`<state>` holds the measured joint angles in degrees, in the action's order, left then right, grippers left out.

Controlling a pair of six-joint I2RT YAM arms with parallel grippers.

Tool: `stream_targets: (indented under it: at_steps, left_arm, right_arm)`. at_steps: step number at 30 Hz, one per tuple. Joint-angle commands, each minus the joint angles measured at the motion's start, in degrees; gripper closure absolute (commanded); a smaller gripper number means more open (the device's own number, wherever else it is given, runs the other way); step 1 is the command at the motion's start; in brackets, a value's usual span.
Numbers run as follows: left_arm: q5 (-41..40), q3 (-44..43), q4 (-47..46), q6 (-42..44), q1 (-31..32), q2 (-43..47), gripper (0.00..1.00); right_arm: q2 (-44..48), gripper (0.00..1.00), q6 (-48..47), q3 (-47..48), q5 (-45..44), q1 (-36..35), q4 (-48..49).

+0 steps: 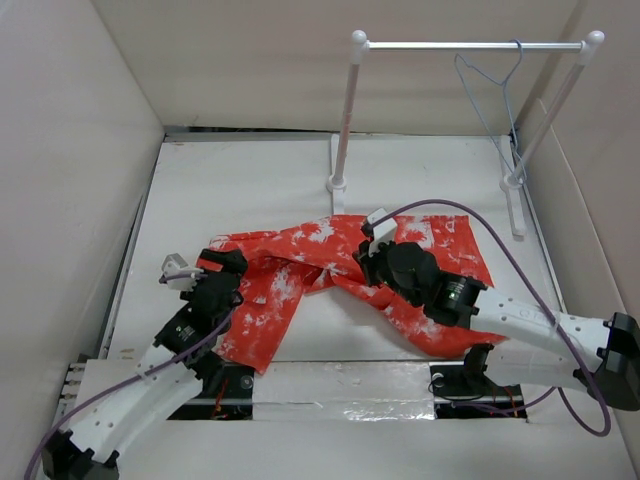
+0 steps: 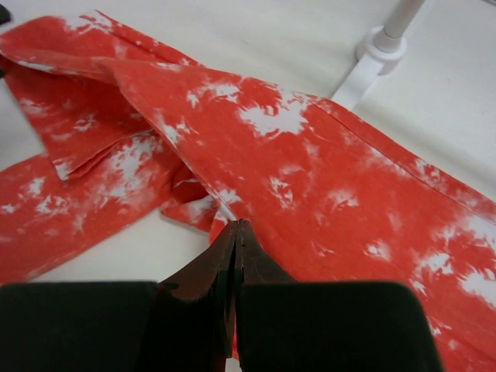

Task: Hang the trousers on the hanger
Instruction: Flatten out the trousers at the center of the board.

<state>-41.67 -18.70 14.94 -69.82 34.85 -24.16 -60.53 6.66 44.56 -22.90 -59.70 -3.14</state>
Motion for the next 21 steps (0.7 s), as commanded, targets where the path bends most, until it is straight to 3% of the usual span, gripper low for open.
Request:
stream_targets:
  at_steps: [1,6,10,15,17,18,19,20,21]
  left_arm:
    - [-6.2,-1.3,3.1,-6.7,-0.2,-7.3,0.19]
    - [-2.7,0.9,-2.4,-6.7,-3.4,-15.0,0.20]
    - [4.0,3.8,-13.0,0.5,-14.3,-15.6,0.25]
    - [14.3,3.0,-27.8,12.3,-23.1,-19.1,0.33]
    - [18.8,0.1,-30.7,15.0,-24.9,-24.4,0.48]
    - [19.6,-1.1,-31.5,15.0,-24.9,-26.3,0.62]
    - [21.1,-2.4,-32.0,16.9,-24.9,-27.9,0.88]
    - [22.1,-3.7,-32.3,17.6,-24.4,-29.3,0.98]
    - [21.7,-6.5,-32.3,18.3,-20.9,-30.6,1.00]
  right_arm:
    - [0.9,0.96,-0.9,0.2,1.5,-0.4,6.4]
    - [2.6,0.94,-0.8,-1.2,0.6,-0.4,5.9]
    - [2.6,0.94,-0.4,-1.7,1.3,-0.4,5.7]
    - [1.8,0.94,0.4,-3.2,2.2,-0.4,7.3]
    - [1.0,0.94,1.1,-3.8,2.2,-0.4,8.1]
    - [0.7,0.94,1.1,-3.9,2.2,-0.4,8.1]
    - [0.2,0.94,1.3,-4.1,2.2,-0.4,8.3]
    - [0.2,0.94,1.5,-4.1,2.1,-0.4,8.4]
    - [-0.1,0.94,1.6,-4.3,2.0,-0.4,8.6]
